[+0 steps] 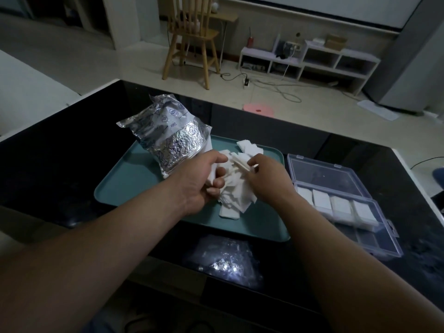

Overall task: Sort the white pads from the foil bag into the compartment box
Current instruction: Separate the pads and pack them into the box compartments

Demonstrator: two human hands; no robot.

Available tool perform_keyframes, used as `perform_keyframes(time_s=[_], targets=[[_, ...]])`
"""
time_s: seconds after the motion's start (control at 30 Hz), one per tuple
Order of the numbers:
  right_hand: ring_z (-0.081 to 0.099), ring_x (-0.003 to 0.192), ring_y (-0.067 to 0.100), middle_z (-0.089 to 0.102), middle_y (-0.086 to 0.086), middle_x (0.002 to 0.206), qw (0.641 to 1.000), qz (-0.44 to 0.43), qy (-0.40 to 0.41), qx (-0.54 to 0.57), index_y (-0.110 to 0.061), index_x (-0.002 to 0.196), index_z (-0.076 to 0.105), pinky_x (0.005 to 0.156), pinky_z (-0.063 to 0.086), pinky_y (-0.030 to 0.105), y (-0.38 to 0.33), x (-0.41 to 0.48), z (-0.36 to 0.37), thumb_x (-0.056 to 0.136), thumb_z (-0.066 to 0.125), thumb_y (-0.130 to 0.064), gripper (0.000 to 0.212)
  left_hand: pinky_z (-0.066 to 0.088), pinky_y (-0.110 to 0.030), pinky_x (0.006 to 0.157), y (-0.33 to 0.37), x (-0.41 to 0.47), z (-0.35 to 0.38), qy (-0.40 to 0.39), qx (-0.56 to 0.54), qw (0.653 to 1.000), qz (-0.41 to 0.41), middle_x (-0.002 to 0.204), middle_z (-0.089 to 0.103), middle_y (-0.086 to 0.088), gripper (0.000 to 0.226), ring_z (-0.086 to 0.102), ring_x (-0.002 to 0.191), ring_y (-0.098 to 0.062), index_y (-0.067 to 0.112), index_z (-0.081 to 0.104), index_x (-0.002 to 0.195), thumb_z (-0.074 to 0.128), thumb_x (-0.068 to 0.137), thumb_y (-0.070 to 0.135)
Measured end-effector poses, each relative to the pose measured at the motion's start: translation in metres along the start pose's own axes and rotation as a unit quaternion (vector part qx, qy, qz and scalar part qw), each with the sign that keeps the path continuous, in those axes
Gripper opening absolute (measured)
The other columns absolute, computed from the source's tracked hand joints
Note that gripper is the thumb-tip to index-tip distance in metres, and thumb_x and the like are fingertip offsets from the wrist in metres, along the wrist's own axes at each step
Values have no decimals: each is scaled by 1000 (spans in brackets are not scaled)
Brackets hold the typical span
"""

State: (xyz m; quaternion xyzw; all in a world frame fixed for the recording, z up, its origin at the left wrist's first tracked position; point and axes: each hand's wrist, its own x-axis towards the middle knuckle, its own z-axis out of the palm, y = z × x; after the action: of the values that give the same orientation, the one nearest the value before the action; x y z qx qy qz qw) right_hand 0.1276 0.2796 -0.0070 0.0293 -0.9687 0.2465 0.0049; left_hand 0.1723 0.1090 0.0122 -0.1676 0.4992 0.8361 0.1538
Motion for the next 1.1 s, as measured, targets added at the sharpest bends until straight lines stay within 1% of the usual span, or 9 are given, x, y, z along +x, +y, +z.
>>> perform_keyframes(time_s=[0.13, 0.37, 0.47, 0.6, 0.67, 0.77, 0.87, 0.97, 1.1], targets=[[65, 83, 21, 73, 2, 99, 999, -31, 13, -8, -19, 102, 72, 74, 57, 36, 7, -10, -10, 96, 45, -14, 28, 20, -19, 38, 0, -2, 1, -2, 25, 1000, 0, 69, 53, -1, 15, 38, 49, -11, 14, 58, 107, 61, 93, 16], [66, 93, 13, 68, -11, 100, 998, -23, -59, -22, -26, 122, 68, 79, 55, 30, 17, -20, -32, 94, 65, -13, 32, 27, -19, 38, -3, 0, 2, 16, 62, 998, 2, 72, 56, -2, 15, 43, 50, -12, 16, 62, 109, 61, 94, 18], [66, 97, 15, 68, -8, 111, 995, -41, -92, -28, -28, 125, 66, 79, 56, 31, 13, -27, -34, 94, 73, -30, 32, 29, -19, 39, -3, 1, 0, 15, 66, 998, -1, 74, 57, -3, 13, 44, 50, -13, 16, 62, 107, 61, 94, 19], [59, 111, 19, 58, -4, 128, 981, -81, -139, -107, -28, 136, 57, 93, 51, 37, 8, -42, -20, 80, 81, -57, 67, 28, -19, 39, -2, 0, 0, 14, 61, 998, -1, 76, 57, -5, 13, 43, 51, -13, 13, 62, 107, 60, 95, 17], [59, 111, 23, 62, 0, 127, 978, -99, -113, -144, -26, 129, 60, 92, 52, 39, 8, -44, -14, 87, 74, -49, 49, 28, -19, 38, -1, -1, 2, 13, 60, 998, 0, 76, 57, -4, 14, 43, 51, -13, 14, 62, 108, 60, 94, 18], [63, 96, 29, 70, 5, 105, 986, -86, -73, -125, -18, 103, 69, 74, 47, 34, 10, -40, -19, 95, 60, -22, 13, 29, -19, 38, -1, -1, 3, 18, 65, 998, 5, 77, 58, -5, 16, 44, 51, -13, 13, 64, 109, 61, 94, 18], [60, 78, 28, 62, 0, 73, 993, -59, -49, -91, -14, 77, 62, 58, 39, 31, 19, -38, -29, 96, 56, -13, 20, 30, -19, 38, -2, 0, 2, 19, 70, 997, 4, 77, 59, -4, 18, 45, 50, -13, 13, 65, 111, 62, 93, 18], [70, 73, 26, 70, 3, 75, 999, -17, -26, -16, -12, 79, 68, 67, 59, 38, 29, -37, -43, 93, 56, -11, 19, 31, -20, 38, -6, 1, 4, 9, 76, 997, -3, 77, 59, -3, 15, 46, 50, -12, 15, 65, 108, 60, 94, 19], [74, 64, 12, 76, 2, 84, 996, 18, -23, 83, -15, 93, 72, 67, 65, 37, 29, -46, -58, 94, 60, -14, 13, 35, -20, 42, -13, -3, 16, -13, 94, 995, 14, 81, 60, -5, 8, 49, 56, -14, 18, 61, 105, 60, 97, 17]])
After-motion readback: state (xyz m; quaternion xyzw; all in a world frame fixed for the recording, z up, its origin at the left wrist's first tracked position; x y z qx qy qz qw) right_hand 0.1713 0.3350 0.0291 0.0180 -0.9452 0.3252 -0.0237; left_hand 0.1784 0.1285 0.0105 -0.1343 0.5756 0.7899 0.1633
